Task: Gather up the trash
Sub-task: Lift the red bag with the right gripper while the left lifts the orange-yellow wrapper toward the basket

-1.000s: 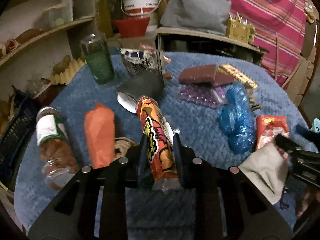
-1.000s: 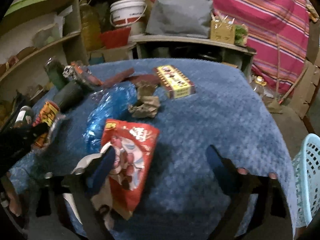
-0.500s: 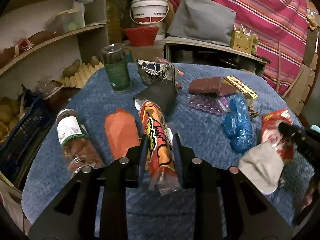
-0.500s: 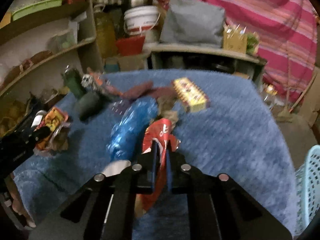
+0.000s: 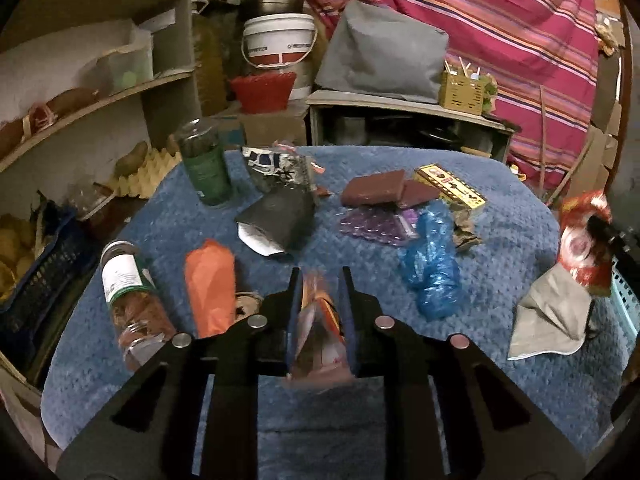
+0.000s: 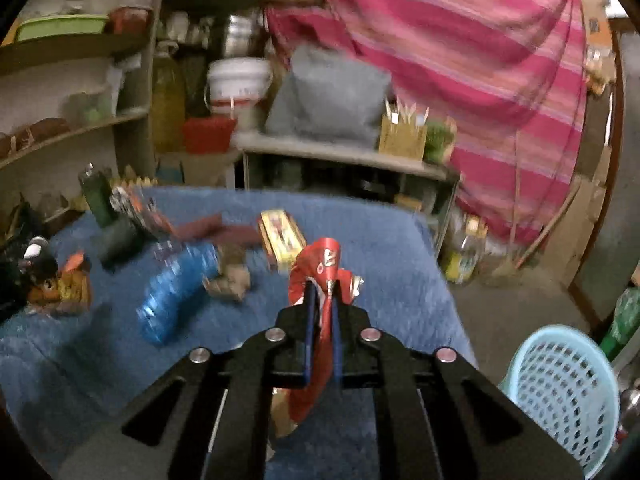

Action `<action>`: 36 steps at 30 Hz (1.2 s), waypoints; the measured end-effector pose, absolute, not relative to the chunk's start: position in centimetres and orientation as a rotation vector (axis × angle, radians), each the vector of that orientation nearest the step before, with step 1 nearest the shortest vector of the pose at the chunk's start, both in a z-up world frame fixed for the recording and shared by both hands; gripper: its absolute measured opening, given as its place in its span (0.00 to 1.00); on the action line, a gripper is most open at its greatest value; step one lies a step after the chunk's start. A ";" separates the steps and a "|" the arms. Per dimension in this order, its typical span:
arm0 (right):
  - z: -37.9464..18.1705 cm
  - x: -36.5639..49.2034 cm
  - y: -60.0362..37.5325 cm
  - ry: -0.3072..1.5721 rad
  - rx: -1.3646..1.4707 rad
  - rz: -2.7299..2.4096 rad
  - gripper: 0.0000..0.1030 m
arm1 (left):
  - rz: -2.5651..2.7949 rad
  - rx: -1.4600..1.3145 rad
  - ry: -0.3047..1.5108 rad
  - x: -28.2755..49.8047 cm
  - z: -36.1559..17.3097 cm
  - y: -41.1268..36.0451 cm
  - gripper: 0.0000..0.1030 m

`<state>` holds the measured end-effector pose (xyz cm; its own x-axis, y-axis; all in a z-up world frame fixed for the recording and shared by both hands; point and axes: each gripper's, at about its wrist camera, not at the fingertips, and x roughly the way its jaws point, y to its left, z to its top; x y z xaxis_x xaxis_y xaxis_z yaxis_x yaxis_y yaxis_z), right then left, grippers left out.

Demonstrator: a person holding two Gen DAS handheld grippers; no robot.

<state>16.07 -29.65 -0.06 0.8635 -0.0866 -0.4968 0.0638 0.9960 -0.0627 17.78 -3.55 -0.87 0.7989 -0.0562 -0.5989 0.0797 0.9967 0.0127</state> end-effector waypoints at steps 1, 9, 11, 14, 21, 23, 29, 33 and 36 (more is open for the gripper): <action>-0.5 16.3 -30.3 0.544 -0.039 -0.076 0.07 | -0.083 0.036 0.650 17.9 -1.0 -3.8 0.11; -3.2 17.6 -36.9 0.613 0.088 -0.115 0.07 | -0.086 0.049 0.650 18.0 -1.2 -4.6 0.11; -3.5 17.6 -37.8 0.617 0.108 -0.121 0.07 | -0.082 0.053 0.646 18.0 -1.2 -4.4 0.11; -3.0 16.8 -39.0 0.578 0.156 -0.136 0.07 | -0.079 0.041 0.647 18.1 -1.2 -3.6 0.12; -2.6 16.1 -37.7 0.563 0.104 -0.134 0.07 | -0.021 0.032 0.701 18.8 -2.4 -2.0 0.56; -2.7 16.1 -37.4 0.569 0.088 -0.130 0.07 | -0.012 0.045 0.733 18.9 -3.4 -2.1 0.63; -3.0 15.9 -36.2 0.581 0.053 -0.109 0.07 | -0.016 0.119 0.844 19.1 -6.6 -2.4 0.64; -2.9 15.6 -36.3 0.580 0.048 -0.103 0.07 | -0.029 0.165 0.878 18.5 -8.1 -2.4 0.65; -2.8 15.3 -36.4 0.580 0.049 -0.103 0.07 | -0.053 0.184 0.861 17.9 -8.2 -2.3 0.62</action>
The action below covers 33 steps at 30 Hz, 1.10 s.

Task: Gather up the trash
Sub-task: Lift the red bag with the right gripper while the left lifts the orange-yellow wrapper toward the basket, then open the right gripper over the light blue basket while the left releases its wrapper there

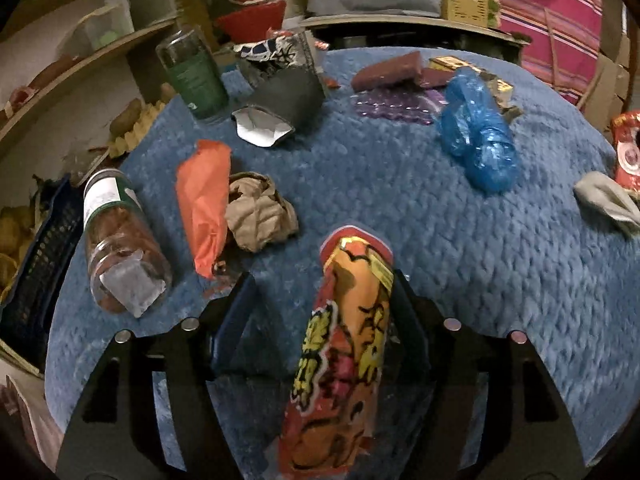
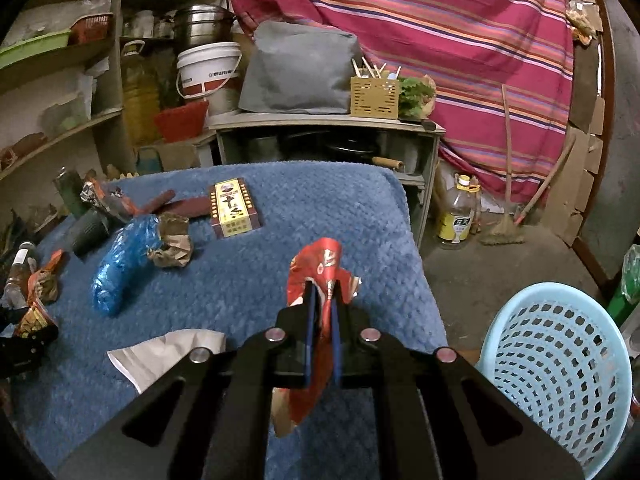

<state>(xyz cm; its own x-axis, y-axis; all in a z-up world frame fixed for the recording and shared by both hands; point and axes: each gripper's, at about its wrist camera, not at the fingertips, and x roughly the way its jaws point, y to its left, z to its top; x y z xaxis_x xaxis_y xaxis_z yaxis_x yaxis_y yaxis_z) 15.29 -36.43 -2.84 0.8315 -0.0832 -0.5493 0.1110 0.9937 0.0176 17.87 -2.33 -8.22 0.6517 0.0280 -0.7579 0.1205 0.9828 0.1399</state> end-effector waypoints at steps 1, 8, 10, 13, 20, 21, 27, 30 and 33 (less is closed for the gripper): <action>-2.8 15.2 -36.5 0.580 0.051 -0.103 0.07 | -0.075 0.179 0.860 17.7 -8.1 -2.4 0.48; -2.1 14.1 -37.9 0.567 0.079 -0.107 0.07 | -0.120 0.141 0.838 17.5 -6.6 -3.6 0.32; -1.6 13.6 -38.7 0.554 0.089 -0.118 0.07 | -0.111 0.157 0.803 17.5 -5.5 -4.8 0.27; -0.8 12.4 -40.5 0.528 0.118 -0.151 0.07 | -0.143 0.156 0.760 17.3 -3.7 -7.4 0.27; 0.8 8.9 -46.2 0.476 0.154 -0.248 0.07 | -0.275 0.138 0.648 16.6 0.2 -16.4 0.27; 0.9 8.2 -47.4 0.471 0.155 -0.272 0.07 | -0.296 0.135 0.633 16.5 0.8 -17.8 0.27; 0.7 5.0 -53.1 0.459 0.203 -0.381 0.07 | -0.437 0.106 0.577 15.4 3.0 -26.0 0.27; 0.0 3.8 -55.4 0.470 0.212 -0.420 0.07 | -0.512 0.103 0.568 14.6 3.0 -30.8 0.27; -0.7 2.9 -57.2 0.481 0.215 -0.454 0.07 | -0.583 0.105 0.564 13.7 2.8 -34.7 0.27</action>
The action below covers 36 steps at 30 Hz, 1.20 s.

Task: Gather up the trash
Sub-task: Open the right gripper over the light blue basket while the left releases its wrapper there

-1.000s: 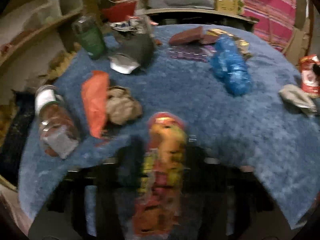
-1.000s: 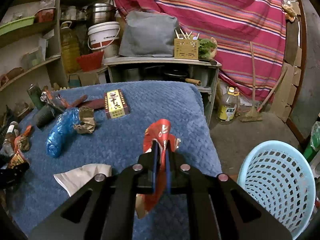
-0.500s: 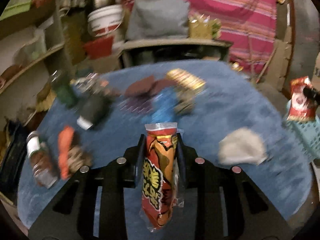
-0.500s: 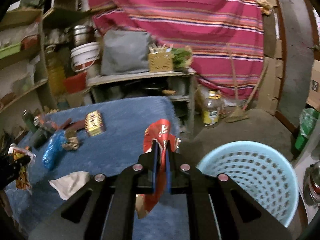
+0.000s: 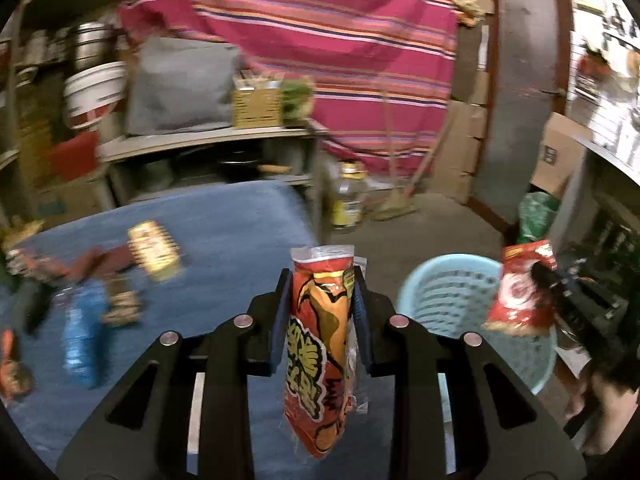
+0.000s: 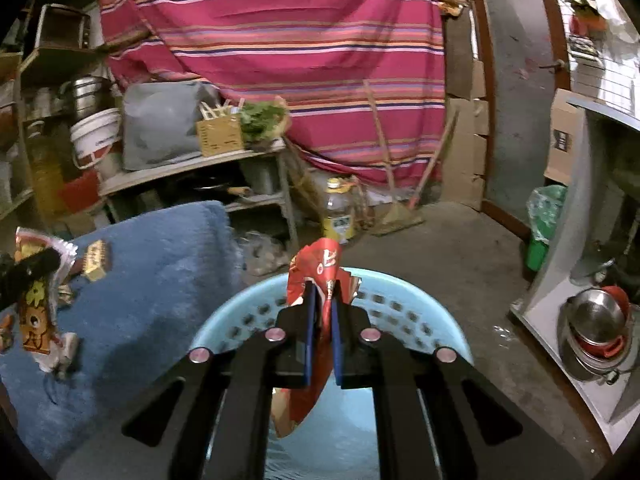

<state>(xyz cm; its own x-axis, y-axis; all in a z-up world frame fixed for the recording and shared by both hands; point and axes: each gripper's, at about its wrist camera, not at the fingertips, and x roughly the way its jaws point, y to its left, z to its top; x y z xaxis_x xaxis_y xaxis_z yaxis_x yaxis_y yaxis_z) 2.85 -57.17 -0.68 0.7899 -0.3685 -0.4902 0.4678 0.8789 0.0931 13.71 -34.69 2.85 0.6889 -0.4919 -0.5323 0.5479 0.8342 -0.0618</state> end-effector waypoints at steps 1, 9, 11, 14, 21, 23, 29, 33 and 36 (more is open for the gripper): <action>-0.9 2.6 -57.5 0.483 0.219 -0.460 0.07 | -0.607 0.110 0.565 13.4 2.7 -36.3 0.27; -3.1 1.2 -61.5 0.507 0.295 -0.496 0.07 | -0.702 0.133 0.562 12.2 1.2 -43.4 0.27; -3.5 1.5 -61.9 0.516 0.300 -0.497 0.07 | -0.713 0.124 0.575 12.5 0.6 -44.8 0.27; -4.0 1.6 -62.4 0.527 0.304 -0.498 0.07 | -0.724 0.132 0.591 13.0 -0.4 -46.8 0.27; -4.5 1.5 -63.1 0.540 0.307 -0.509 0.07 | -0.711 0.203 0.617 13.3 -2.7 -49.6 0.32; -4.6 1.6 -63.0 0.544 0.306 -0.507 0.07 | -0.691 0.213 0.613 13.5 -2.9 -49.4 0.38; -4.4 2.9 -61.7 0.560 0.276 -0.495 0.07 | -0.627 0.168 0.580 13.9 -1.2 -45.7 0.69; -4.4 4.1 -60.4 0.580 0.253 -0.488 0.08 | -0.577 0.148 0.543 14.0 0.4 -42.2 0.87; -4.6 4.8 -59.7 0.598 0.263 -0.512 0.11 | -0.524 0.129 0.513 14.3 1.7 -38.1 0.94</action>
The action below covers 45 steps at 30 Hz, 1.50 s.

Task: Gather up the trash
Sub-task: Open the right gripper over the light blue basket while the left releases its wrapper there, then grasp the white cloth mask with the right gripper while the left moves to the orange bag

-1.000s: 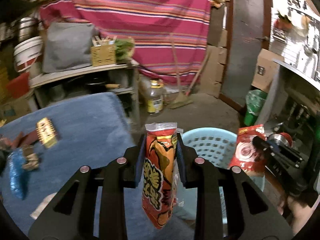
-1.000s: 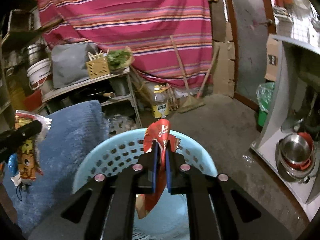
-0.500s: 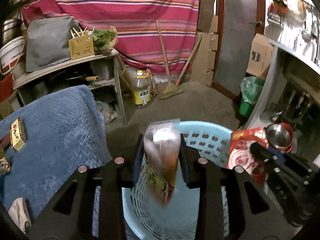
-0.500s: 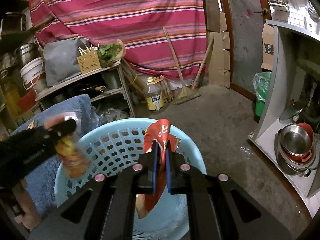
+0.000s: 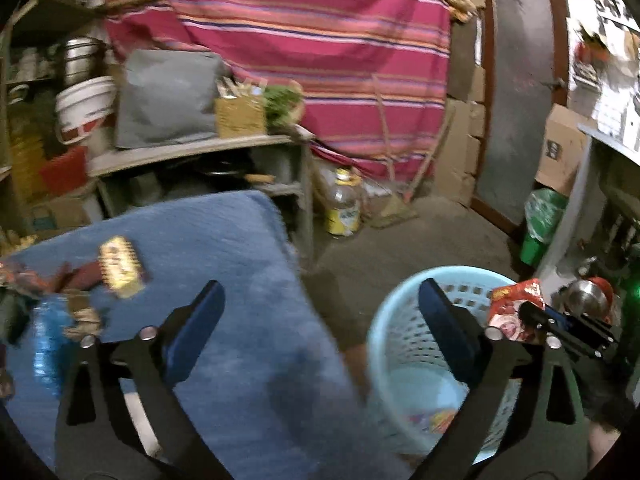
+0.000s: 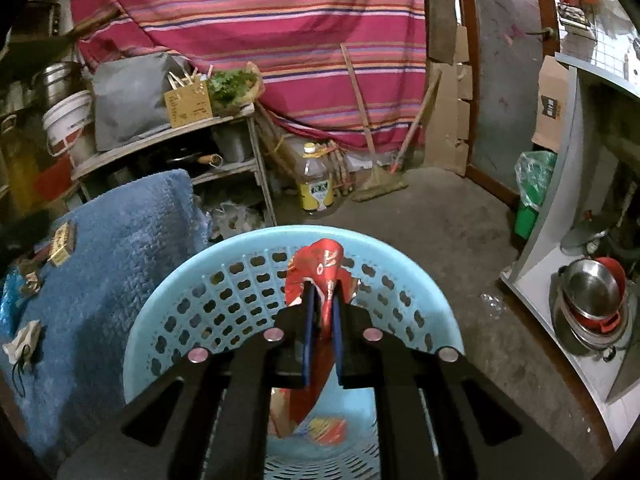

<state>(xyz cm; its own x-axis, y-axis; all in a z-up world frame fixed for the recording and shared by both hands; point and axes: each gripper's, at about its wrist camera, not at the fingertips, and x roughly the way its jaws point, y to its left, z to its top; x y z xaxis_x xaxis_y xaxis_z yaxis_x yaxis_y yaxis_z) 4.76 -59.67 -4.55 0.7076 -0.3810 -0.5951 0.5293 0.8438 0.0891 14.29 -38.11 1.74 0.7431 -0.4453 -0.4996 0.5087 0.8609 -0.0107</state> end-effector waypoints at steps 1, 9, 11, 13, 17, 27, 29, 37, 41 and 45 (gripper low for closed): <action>-4.6 5.0 -59.5 0.602 0.265 -0.520 0.15 | -0.512 0.128 0.510 14.4 2.0 -37.1 0.95; -4.2 5.2 -57.8 0.611 0.298 -0.615 0.67 | -0.377 0.134 0.514 15.5 2.4 -27.0 0.95; -3.6 4.9 -56.8 0.581 0.299 -0.623 0.73 | -0.342 0.128 0.514 15.8 2.3 -24.4 0.95; -2.8 4.8 -55.5 0.552 0.285 -0.619 0.73 | -0.305 0.124 0.516 16.2 2.1 -21.7 0.95; -0.9 5.4 -51.3 0.485 0.256 -0.555 0.74 | -0.234 0.125 0.515 16.7 1.5 -17.4 0.95; -0.6 10.3 -40.6 0.506 0.152 -0.321 0.75 | -0.078 0.111 0.565 19.1 -1.9 -7.6 0.95; -1.2 11.0 -38.4 0.532 0.107 -0.274 0.75 | -0.055 0.133 0.568 19.1 -2.4 -6.0 0.95; -4.6 13.8 -31.0 0.659 0.021 -0.101 0.75 | -0.005 0.055 0.599 19.3 -3.2 -0.7 0.95; -5.9 14.6 -29.3 0.716 -0.003 -0.083 0.75 | 0.009 0.027 0.615 19.8 -3.5 0.4 0.95; -6.7 15.6 -28.7 0.778 0.020 -0.053 0.56 | 0.008 0.028 0.648 20.2 -4.3 0.5 0.95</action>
